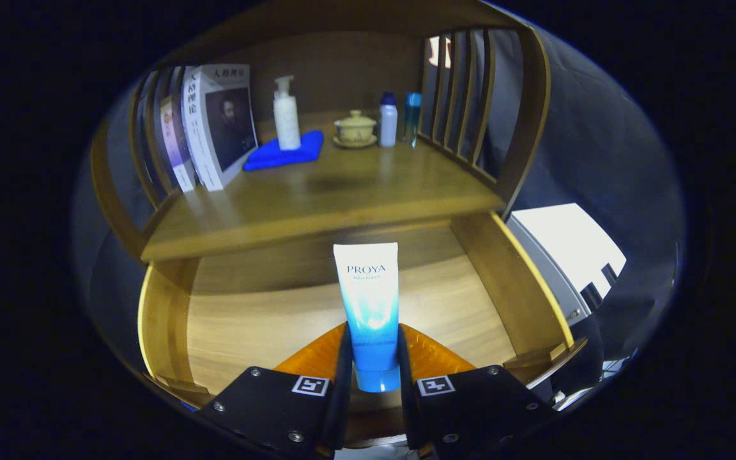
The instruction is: Pull open the drawer, take out the items inside it, and place them on the countertop above the cabinet.
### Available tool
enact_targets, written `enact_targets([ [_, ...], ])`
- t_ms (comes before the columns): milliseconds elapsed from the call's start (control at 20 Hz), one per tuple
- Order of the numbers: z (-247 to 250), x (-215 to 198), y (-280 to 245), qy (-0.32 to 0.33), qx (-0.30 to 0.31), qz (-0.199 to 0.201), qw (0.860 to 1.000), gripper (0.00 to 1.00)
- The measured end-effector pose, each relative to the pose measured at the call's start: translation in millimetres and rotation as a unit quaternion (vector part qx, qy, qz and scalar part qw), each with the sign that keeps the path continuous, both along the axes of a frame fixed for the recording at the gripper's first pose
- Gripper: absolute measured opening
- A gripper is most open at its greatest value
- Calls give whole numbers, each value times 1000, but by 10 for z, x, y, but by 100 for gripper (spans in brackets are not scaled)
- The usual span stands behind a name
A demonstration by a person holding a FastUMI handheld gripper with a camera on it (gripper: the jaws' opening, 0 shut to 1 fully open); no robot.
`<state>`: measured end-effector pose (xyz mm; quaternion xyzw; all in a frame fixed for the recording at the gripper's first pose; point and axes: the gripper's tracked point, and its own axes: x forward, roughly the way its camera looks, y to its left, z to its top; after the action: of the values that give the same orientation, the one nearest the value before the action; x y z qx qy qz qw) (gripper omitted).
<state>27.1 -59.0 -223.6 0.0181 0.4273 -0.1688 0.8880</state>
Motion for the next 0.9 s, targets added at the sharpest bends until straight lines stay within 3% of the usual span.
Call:
enact_targets([
  [350,423,790,166,-74,-32,58,995,36],
  [650,280,1445,182,-113,-43,117,986,36],
  [900,99,1748,58,-129,-42,125,983,36],
])
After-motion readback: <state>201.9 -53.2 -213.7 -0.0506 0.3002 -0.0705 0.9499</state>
